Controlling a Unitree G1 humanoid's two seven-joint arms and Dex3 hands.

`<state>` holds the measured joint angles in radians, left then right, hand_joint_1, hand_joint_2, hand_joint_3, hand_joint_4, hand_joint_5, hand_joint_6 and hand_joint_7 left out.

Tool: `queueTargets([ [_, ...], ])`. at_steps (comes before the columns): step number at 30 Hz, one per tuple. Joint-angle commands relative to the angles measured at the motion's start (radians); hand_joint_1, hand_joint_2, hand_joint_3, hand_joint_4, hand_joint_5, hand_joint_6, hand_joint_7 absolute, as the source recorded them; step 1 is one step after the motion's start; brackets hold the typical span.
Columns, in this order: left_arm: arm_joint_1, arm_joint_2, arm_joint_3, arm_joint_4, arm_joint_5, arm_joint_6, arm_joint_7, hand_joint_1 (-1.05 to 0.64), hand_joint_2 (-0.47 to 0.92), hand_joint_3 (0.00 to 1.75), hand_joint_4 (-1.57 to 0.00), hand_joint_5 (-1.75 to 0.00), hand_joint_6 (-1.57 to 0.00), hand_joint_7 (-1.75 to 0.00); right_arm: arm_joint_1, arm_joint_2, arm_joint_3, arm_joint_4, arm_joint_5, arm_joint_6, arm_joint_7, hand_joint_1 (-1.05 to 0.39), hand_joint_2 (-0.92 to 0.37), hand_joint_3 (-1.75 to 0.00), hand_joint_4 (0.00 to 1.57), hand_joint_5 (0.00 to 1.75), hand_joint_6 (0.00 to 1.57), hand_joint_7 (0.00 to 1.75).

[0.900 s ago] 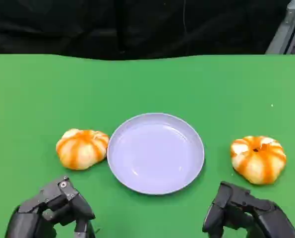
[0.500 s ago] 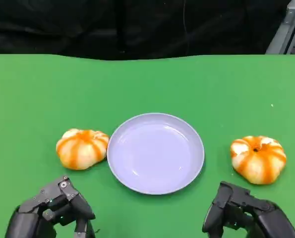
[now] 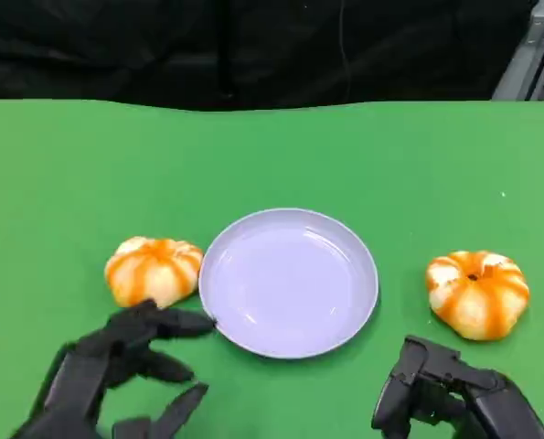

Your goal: Grasp the bread from the table and place it into the plate.

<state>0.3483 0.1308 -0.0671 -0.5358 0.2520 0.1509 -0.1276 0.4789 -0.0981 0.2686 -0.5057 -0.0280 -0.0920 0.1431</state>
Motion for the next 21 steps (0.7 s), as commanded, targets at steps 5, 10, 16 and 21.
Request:
queueTargets([
  [5, -0.229, 0.168, -0.094, 0.036, 0.37, 0.208, -0.06, -0.53, 0.92, 0.11, -0.22, -0.7, -0.33, -0.13, 0.01, 0.003, 0.011, -0.017, -0.011, -0.003, -0.015, -0.04, -0.35, -1.33, 0.71, 1.72, 0.68, 1.53],
  [10, -0.345, 0.222, -0.169, 0.125, 0.553, 0.229, -0.078, -0.56, 0.92, 0.07, -0.18, -0.65, -0.35, -0.09, 0.016, 0.002, 0.014, -0.025, -0.004, 0.001, -0.014, -0.03, -0.36, -1.34, 0.71, 1.72, 0.67, 1.53],
  [16, -0.457, 0.253, -0.234, 0.254, 0.673, 0.215, -0.103, -0.56, 0.92, 0.05, -0.15, -0.64, -0.33, -0.06, 0.024, 0.005, 0.022, -0.031, -0.012, -0.001, -0.021, -0.04, -0.35, -1.34, 0.72, 1.72, 0.68, 1.53],
  [21, -0.558, 0.246, -0.3, 0.43, 0.728, 0.171, -0.078, -0.57, 0.92, 0.04, -0.13, -0.69, -0.37, -0.05, 0.029, 0.0, 0.022, -0.042, -0.012, 0.01, -0.021, -0.05, -0.36, -1.34, 0.72, 1.72, 0.68, 1.52],
])
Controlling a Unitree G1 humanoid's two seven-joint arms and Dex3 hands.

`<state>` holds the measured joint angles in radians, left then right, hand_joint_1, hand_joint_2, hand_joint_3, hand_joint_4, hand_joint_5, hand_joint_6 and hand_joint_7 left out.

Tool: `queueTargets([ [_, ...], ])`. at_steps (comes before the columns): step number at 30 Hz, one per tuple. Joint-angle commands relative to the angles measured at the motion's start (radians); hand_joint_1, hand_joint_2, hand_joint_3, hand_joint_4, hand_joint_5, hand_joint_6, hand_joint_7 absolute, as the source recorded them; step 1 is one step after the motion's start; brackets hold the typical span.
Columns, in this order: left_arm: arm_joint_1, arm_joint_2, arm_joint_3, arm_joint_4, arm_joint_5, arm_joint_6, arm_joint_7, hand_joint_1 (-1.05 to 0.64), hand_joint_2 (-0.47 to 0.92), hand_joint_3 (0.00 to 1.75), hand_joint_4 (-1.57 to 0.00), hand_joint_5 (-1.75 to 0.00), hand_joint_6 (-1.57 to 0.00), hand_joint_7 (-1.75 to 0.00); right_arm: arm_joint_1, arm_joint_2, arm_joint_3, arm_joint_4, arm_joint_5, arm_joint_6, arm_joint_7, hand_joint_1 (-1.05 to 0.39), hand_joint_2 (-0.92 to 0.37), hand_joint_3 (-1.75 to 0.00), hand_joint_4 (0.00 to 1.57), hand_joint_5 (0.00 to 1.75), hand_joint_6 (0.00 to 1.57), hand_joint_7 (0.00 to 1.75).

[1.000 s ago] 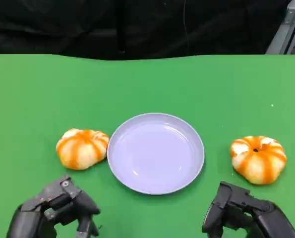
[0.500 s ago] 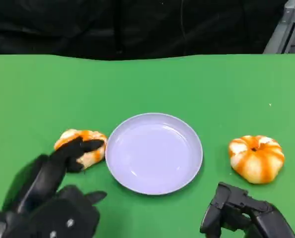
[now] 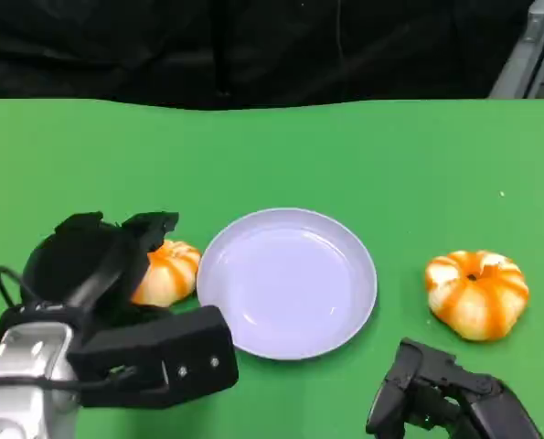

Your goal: Grasp the bread from the table and place it into the plate.

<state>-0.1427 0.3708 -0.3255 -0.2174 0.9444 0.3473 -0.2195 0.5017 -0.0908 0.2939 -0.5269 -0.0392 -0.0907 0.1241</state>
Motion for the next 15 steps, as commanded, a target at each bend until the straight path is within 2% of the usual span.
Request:
queueTargets([
  [1, -0.09, -0.003, -0.056, 0.152, 0.044, -0.027, 0.018, -0.57, 0.92, 0.04, -0.13, -0.69, -0.37, -0.05, 0.007, -0.008, -0.005, -0.023, 0.002, 0.011, 0.0, -0.05, -0.36, -1.33, 0.72, 1.72, 0.68, 1.52],
  [9, -0.208, -0.038, -0.137, 0.415, 0.082, -0.046, 0.068, -0.61, 0.92, 0.04, -0.14, -0.68, -0.41, -0.05, 0.022, -0.008, -0.004, -0.027, 0.005, 0.0, 0.002, -0.04, -0.36, -1.32, 0.72, 1.72, 0.68, 1.52],
  [15, -0.266, -0.055, -0.176, 0.551, 0.085, -0.065, 0.112, -0.62, 0.91, 0.01, -0.16, -0.64, -0.43, -0.03, 0.033, -0.004, 0.002, -0.033, 0.004, 0.005, -0.001, -0.02, -0.36, -1.33, 0.72, 1.71, 0.68, 1.52],
])
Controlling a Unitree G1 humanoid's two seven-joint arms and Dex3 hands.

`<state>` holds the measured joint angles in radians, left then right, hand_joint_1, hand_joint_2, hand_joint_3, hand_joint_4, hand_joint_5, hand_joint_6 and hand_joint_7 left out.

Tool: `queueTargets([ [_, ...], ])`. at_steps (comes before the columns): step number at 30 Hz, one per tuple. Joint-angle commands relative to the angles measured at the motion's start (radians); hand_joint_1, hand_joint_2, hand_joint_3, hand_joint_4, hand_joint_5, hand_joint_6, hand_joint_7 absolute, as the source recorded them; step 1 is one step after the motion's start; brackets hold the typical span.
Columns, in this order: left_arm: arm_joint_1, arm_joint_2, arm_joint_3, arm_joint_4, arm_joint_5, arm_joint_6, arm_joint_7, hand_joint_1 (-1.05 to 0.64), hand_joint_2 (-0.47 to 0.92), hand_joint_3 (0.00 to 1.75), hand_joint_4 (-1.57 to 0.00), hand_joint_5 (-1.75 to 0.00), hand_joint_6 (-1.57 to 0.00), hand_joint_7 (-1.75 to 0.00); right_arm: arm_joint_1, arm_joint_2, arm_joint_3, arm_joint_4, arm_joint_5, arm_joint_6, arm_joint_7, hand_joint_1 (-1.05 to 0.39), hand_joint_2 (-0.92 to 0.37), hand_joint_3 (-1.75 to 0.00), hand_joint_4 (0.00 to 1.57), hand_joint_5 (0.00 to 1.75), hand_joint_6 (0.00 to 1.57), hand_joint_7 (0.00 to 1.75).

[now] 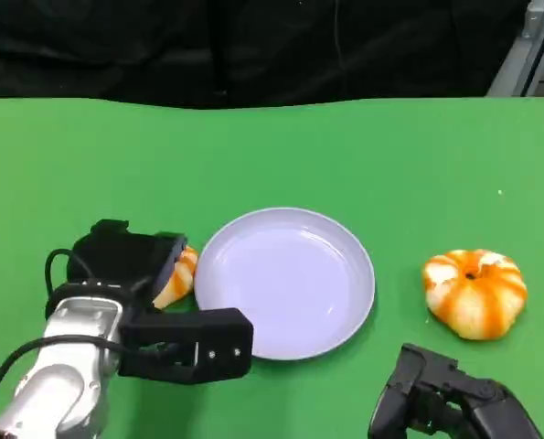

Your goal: Grasp the bread from the table and place it into the plate.

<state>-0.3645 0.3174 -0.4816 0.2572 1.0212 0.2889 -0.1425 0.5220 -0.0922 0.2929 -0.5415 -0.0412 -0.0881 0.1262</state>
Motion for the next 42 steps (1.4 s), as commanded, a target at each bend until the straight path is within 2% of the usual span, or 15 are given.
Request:
queueTargets([
  [1, -0.056, -0.006, -0.027, 0.103, 0.011, -0.007, 0.042, -0.62, 0.91, 0.01, -0.16, -0.62, -0.44, -0.03, 0.016, -0.003, 0.005, -0.02, 0.006, 0.003, -0.003, -0.02, -0.36, -1.33, 0.71, 1.71, 0.68, 1.52],
  [7, -0.172, -0.052, -0.06, 0.388, -0.022, -0.042, 0.113, -0.57, 0.92, 0.03, -0.15, -0.51, -0.43, 0.0, 0.026, -0.004, 0.009, -0.019, -0.004, -0.001, -0.007, -0.02, -0.35, -1.33, 0.71, 1.71, 0.68, 1.51],
  [12, -0.245, -0.072, -0.077, 0.62, -0.084, -0.164, 0.179, -0.51, 0.92, 0.03, -0.23, -0.34, -0.41, 0.0, 0.04, -0.005, 0.016, -0.019, -0.006, -0.015, -0.01, 0.0, -0.34, -1.33, 0.71, 1.71, 0.69, 1.5],
  [15, -0.242, -0.068, -0.06, 0.692, -0.143, -0.277, 0.266, -0.44, 0.92, 0.04, -0.52, -0.25, -0.6, -0.06, 0.046, -0.006, 0.02, -0.024, -0.007, -0.016, -0.01, -0.01, -0.35, -1.32, 0.71, 1.7, 0.7, 1.5],
  [17, -0.234, -0.066, -0.047, 0.718, -0.176, -0.342, 0.346, -0.35, 0.92, 0.02, -0.83, -0.25, -0.87, -0.05, 0.049, -0.006, 0.021, -0.028, -0.004, -0.014, -0.01, -0.01, -0.36, -1.3, 0.71, 1.7, 0.69, 1.49],
  [18, -0.227, -0.063, -0.042, 0.721, -0.189, -0.371, 0.396, -0.32, 0.87, 0.01, -0.95, -0.74, -1.09, -0.05, 0.049, -0.006, 0.02, -0.029, -0.003, -0.012, -0.01, -0.01, -0.36, -1.3, 0.71, 1.7, 0.69, 1.49],
  [19, -0.224, -0.062, -0.041, 0.726, -0.196, -0.39, 0.429, -0.31, 0.84, 0.01, -0.91, -1.16, -1.17, -0.05, 0.048, -0.006, 0.02, -0.029, -0.002, -0.011, -0.01, -0.01, -0.37, -1.3, 0.71, 1.7, 0.69, 1.49],
  [21, -0.215, -0.054, -0.039, 0.718, -0.205, -0.422, 0.493, -0.29, 0.82, 0.01, -0.86, -1.6, -1.25, -0.04, 0.046, -0.006, 0.019, -0.029, 0.0, -0.01, -0.01, -0.01, -0.37, -1.29, 0.71, 1.7, 0.69, 1.5],
  [22, -0.206, -0.048, -0.029, 0.697, -0.217, -0.44, 0.527, -0.28, 0.82, 0.01, -0.85, -1.67, -1.26, -0.04, 0.042, -0.005, 0.017, -0.026, 0.001, -0.01, -0.01, -0.01, -0.37, -1.29, 0.71, 1.7, 0.69, 1.5],
  [23, -0.198, -0.042, -0.021, 0.673, -0.22, -0.449, 0.568, -0.25, 0.87, 0.15, -0.84, -1.71, -1.07, -0.64, 0.039, -0.004, 0.016, -0.023, 0.002, -0.009, -0.01, -0.01, -0.37, -1.29, 0.7, 1.71, 0.69, 1.5],
  [24, -0.191, -0.035, -0.012, 0.649, -0.221, -0.455, 0.606, -0.21, 0.78, 0.48, -0.86, -1.73, -0.83, -1.29, 0.034, -0.003, 0.014, -0.018, 0.0, -0.009, -0.011, -0.01, -0.37, -1.29, 0.7, 1.71, 0.69, 1.5],
  [26, -0.179, -0.023, 0.005, 0.606, -0.226, -0.464, 0.659, -0.18, 0.6, 0.92, -0.88, -1.74, -0.72, -1.63, 0.024, -0.003, 0.011, -0.011, -0.001, -0.008, -0.011, -0.01, -0.36, -1.3, 0.71, 1.71, 0.69, 1.5],
  [31, -0.146, 0.001, 0.053, 0.519, -0.226, -0.49, 0.805, -0.17, 0.42, 1.15, -0.94, -1.75, -0.74, -1.74, 0.005, -0.001, 0.007, 0.005, -0.003, -0.005, -0.014, -0.01, -0.34, -1.33, 0.73, 1.7, 0.7, 1.5],
  [37, -0.12, 0.011, 0.083, 0.437, -0.213, -0.498, 0.932, -0.16, 0.4, 1.22, -0.98, -1.75, -0.76, -1.75, -0.008, 0.003, 0.011, 0.017, -0.005, -0.006, -0.015, -0.01, -0.32, -1.37, 0.73, 1.7, 0.71, 1.51],
  [42, -0.094, 0.007, 0.087, 0.312, -0.204, -0.475, 0.901, -0.17, 0.37, 1.25, -1.0, -1.75, -0.77, -1.75, -0.011, 0.0, 0.009, 0.019, -0.006, -0.005, -0.013, -0.01, -0.32, -1.37, 0.74, 1.71, 0.7, 1.52],
])
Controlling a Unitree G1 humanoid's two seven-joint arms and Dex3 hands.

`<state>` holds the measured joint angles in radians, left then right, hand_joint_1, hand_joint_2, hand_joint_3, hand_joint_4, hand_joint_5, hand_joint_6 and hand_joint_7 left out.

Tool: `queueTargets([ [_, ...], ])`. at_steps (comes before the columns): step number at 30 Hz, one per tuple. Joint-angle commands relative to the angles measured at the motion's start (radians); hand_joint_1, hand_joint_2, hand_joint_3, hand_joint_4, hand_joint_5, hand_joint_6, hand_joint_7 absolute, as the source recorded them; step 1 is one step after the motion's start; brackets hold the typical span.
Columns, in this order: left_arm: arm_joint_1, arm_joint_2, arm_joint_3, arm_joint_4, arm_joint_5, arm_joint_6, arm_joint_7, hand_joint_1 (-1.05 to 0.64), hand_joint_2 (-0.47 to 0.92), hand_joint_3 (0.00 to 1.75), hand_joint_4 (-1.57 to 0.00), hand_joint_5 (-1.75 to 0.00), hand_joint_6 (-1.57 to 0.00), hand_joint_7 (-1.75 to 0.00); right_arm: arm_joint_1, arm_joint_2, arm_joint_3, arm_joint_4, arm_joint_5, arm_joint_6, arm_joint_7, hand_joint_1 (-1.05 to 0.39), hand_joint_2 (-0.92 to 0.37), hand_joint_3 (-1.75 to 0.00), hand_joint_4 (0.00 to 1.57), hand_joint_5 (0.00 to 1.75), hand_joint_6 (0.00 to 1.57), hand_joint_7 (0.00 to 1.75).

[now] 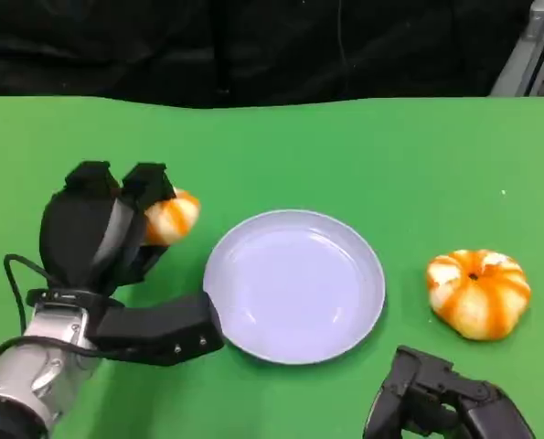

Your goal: Grasp the bread from the table and place it into the plate.

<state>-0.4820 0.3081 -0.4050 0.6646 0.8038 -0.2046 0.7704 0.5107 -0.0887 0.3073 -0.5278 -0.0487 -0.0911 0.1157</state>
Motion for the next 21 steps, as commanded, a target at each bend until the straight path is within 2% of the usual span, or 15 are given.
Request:
queueTargets([
  [1, 0.03, 0.013, 0.009, -0.126, 0.017, 0.022, -0.017, -0.17, 0.36, 1.26, -1.0, -1.75, -0.77, -1.75, 0.005, -0.004, -0.004, 0.001, 0.006, 0.001, -0.002, -0.01, -0.32, -1.37, 0.74, 1.71, 0.7, 1.53],
  [6, 0.052, -0.023, -0.01, -0.242, 0.022, 0.004, -0.068, -0.16, 0.29, 1.35, -1.01, -1.75, -0.77, -1.75, 0.016, -0.01, -0.007, -0.02, 0.007, 0.012, 0.001, -0.02, -0.33, -1.36, 0.72, 1.71, 0.7, 1.53],
  [11, 0.038, -0.105, -0.04, -0.264, 0.005, -0.014, -0.122, -0.19, 0.26, 1.42, -1.0, -1.75, -0.78, -1.75, 0.015, -0.012, -0.013, -0.025, 0.015, 0.015, 0.007, -0.02, -0.34, -1.36, 0.72, 1.72, 0.69, 1.53],
  [16, 0.013, -0.158, -0.069, -0.214, 0.028, 0.013, -0.156, -0.15, 0.29, 1.3, -1.01, -1.75, -0.79, -1.75, 0.029, -0.01, -0.003, -0.034, 0.009, 0.019, 0.007, -0.02, -0.35, -1.34, 0.72, 1.72, 0.68, 1.53],
  [21, 0.001, -0.177, -0.08, -0.177, -0.011, 0.016, -0.28, -0.15, 0.32, 1.32, -0.99, -1.75, -0.78, -1.75, 0.034, -0.007, 0.009, -0.041, -0.003, 0.018, 0.002, -0.01, -0.35, -1.34, 0.72, 1.72, 0.69, 1.53],
])
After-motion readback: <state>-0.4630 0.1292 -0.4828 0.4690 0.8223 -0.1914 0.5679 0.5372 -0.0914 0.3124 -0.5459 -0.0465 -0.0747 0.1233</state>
